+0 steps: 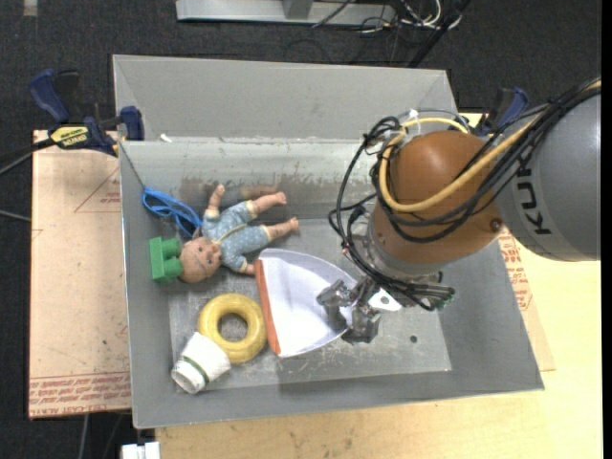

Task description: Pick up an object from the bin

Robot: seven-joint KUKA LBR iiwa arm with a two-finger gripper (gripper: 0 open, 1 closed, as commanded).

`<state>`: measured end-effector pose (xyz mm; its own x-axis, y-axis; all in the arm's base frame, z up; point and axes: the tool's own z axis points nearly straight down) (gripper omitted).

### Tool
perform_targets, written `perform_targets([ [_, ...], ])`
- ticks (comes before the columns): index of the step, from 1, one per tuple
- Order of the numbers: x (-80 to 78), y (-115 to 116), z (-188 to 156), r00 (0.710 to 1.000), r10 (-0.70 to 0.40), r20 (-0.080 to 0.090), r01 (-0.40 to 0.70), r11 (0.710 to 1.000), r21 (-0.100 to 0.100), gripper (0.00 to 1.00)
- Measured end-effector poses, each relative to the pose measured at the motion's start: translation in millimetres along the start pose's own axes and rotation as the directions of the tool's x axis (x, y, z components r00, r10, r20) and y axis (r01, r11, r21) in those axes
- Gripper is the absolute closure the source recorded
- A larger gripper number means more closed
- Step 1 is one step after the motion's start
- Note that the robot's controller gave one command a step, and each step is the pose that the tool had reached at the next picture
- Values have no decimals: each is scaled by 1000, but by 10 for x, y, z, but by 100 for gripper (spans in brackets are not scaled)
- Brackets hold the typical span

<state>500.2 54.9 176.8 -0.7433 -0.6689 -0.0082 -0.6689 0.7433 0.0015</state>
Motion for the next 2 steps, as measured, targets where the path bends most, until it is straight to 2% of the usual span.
perform_targets([
  [1, 0, 0, 0, 1000, 0, 0, 0, 1000, 0, 100],
  [2, 25, 11, -372, 1000, 2, -7, -2, 1000, -6, 100],
])
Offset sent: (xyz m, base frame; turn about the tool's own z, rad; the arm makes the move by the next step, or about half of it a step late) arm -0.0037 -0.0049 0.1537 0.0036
